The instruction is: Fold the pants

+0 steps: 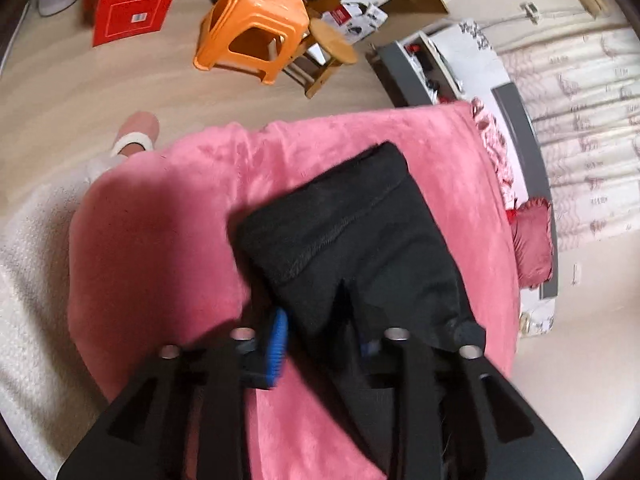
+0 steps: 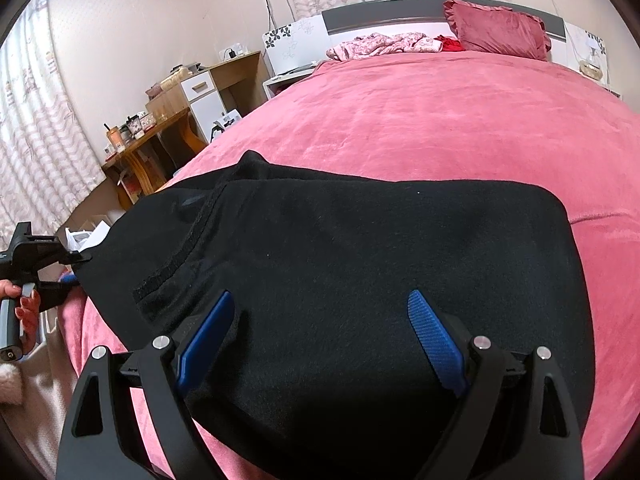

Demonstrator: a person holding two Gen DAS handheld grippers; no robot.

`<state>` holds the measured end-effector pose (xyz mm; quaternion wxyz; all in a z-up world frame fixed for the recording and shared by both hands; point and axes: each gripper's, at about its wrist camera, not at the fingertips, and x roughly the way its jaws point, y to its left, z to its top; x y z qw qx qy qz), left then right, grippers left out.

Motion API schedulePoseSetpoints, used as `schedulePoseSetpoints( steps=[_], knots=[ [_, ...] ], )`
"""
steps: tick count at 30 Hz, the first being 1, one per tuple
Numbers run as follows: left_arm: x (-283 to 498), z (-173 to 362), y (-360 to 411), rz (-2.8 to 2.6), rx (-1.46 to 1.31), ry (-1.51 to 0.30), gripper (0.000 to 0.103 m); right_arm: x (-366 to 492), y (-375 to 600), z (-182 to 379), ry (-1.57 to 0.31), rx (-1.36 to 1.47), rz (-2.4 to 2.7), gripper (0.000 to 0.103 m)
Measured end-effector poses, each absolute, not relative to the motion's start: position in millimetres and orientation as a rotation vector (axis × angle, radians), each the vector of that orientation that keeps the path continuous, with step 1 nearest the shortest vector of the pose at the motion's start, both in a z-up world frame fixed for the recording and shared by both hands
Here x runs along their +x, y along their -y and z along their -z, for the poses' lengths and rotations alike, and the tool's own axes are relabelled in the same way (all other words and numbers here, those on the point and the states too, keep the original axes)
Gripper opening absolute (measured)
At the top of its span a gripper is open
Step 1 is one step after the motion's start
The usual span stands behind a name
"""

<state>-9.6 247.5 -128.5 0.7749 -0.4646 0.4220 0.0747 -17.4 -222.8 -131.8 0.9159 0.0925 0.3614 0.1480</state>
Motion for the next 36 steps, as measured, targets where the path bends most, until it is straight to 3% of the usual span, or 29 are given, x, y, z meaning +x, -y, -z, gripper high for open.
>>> schedulePoseSetpoints(
  steps=[3,5,10,11,13,14,15,21,36],
  knots=[
    [-2,124,-236,-0.132,-0.934,-0.931,0.071,-17,224,131,-0.744,0.191,-0.305,0.089],
    [10,124,-229,-0.131,-0.881,-0.953,0.084,-17,223,131,-0.744,0.189,-0.304,0.089],
    [18,127,-235,-0.208,-0.851,-0.839,0.085,-17,223,131,-0.744,0.19,-0.304,0.089],
    [16,126,-237,-0.199,-0.858,-0.79,0.08,-17,223,131,-0.744,0.19,-0.304,0.089],
    [17,127,-241,-0.22,-0.835,-0.801,0.05,-17,224,131,-0.743,0.189,-0.303,0.089],
    [17,130,-243,-0.243,-0.826,-0.823,0.025,-17,224,131,-0.743,0.19,-0.303,0.089],
    [13,134,-249,-0.241,-0.855,-0.825,0.023,-17,224,131,-0.743,0.192,-0.305,0.089],
    [6,117,-254,-0.146,-0.891,-0.746,0.015,-18,224,131,-0.743,0.198,-0.304,0.089],
    [5,20,-192,0.157,-0.743,-0.543,0.015,-21,233,124,-0.718,0.244,-0.262,0.089]
  ],
)
